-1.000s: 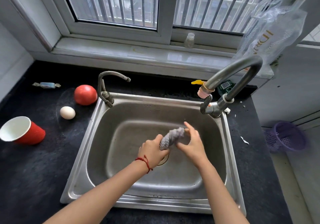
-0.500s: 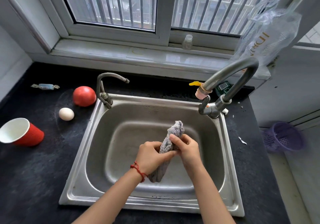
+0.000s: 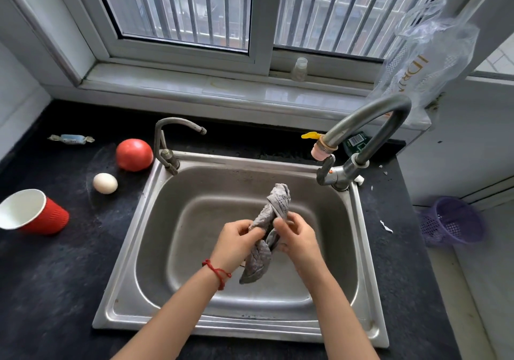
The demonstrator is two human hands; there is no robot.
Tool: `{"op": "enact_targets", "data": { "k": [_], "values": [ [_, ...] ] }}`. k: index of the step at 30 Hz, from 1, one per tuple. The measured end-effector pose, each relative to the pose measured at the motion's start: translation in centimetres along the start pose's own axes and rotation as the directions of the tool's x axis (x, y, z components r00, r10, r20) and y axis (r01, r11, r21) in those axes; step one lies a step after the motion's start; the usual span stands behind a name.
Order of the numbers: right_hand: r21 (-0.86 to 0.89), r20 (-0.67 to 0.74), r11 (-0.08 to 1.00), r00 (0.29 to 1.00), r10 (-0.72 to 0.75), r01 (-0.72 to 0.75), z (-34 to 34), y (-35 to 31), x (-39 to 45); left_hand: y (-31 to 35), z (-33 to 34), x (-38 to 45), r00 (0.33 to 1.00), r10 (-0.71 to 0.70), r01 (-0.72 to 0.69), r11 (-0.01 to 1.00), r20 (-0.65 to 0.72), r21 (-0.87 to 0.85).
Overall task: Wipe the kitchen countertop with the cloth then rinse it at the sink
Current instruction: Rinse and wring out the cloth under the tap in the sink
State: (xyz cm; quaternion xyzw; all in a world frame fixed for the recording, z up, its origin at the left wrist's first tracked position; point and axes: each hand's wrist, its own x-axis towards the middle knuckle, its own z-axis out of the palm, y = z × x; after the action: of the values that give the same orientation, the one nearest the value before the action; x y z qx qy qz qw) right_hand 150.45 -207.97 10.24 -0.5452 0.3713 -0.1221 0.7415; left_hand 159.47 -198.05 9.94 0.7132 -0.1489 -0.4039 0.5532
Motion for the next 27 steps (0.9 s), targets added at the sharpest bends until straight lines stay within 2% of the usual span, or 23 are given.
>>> {"op": "enact_targets", "data": {
  "k": [2, 4, 6, 7, 9, 11, 13, 17, 20, 22, 23, 25, 27],
  "values": [
    [-0.149, -0.091, 0.988, 0.994, -0.062, 0.048, 0.3, -0.3, 0.1, -0.1, 0.0, -0.4, 0.994, 0.101, -0.095, 0.984, -0.034, 0.153],
    [-0.17, -0.105, 0.983, 0.99, -0.091, 0.072, 0.2, -0.6, 0.2, -0.1, 0.1, -0.7, 0.984, 0.138, -0.116, 0.976, -0.111, 0.183],
    [-0.127, -0.108, 0.99, 0.991, -0.076, 0.062, 0.0, -0.9, 0.1, 0.1, 0.3, -0.7, 0.972, 0.081, -0.078, 0.997, -0.22, 0.022],
    [-0.051, -0.137, 0.998, 0.989, -0.052, 0.045, -0.2, -1.0, 0.1, 0.3, 0.2, -0.5, 0.965, 0.001, -0.027, 0.995, -0.263, -0.096],
    [0.225, -0.191, 0.974, 0.98, 0.052, -0.008, -0.8, -1.3, 0.0, 0.5, -0.4, 0.0, 0.94, -0.176, 0.068, 0.936, -0.292, -0.346],
    [0.415, -0.198, 0.909, 0.971, 0.13, -0.037, -1.2, -1.4, 0.0, 0.1, -1.2, 0.8, 0.922, -0.275, 0.113, 0.866, -0.274, -0.487],
    [0.448, -0.2, 0.893, 0.97, 0.138, -0.035, -1.2, -1.4, -0.1, 0.0, -1.5, 1.2, 0.922, -0.294, 0.136, 0.854, -0.25, -0.503],
    [0.33, -0.225, 0.944, 0.971, 0.079, -0.001, -1.1, -1.6, -0.2, -0.3, -1.6, 1.0, 0.95, -0.277, 0.147, 0.809, -0.147, -0.569],
    [0.187, -0.181, 0.981, 0.984, -0.009, 0.043, -1.6, -1.9, -0.2, -0.5, -2.1, 1.1, 0.959, -0.278, 0.256, 0.749, 0.061, -0.612],
    [0.074, -0.151, 0.996, 0.988, -0.028, 0.04, -1.8, -2.0, -0.4, -0.5, -2.1, 1.0, 0.944, -0.298, 0.327, 0.774, 0.143, -0.543],
    [0.052, -0.143, 0.999, 0.99, -0.003, 0.011, -1.8, -1.9, -0.4, -0.5, -2.0, 1.0, 0.938, -0.321, 0.344, 0.796, 0.134, -0.499],
    [0.102, -0.13, 0.99, 0.986, 0.108, -0.095, -2.0, -1.9, -0.3, -0.2, -1.8, 1.1, 0.935, -0.343, 0.348, 0.843, 0.089, -0.409],
    [0.201, -0.072, 0.96, 0.974, 0.214, -0.196, -2.1, -2.3, -0.2, -0.2, -2.0, 1.4, 0.956, -0.291, 0.276, 0.885, 0.016, -0.375]
  ]
}}
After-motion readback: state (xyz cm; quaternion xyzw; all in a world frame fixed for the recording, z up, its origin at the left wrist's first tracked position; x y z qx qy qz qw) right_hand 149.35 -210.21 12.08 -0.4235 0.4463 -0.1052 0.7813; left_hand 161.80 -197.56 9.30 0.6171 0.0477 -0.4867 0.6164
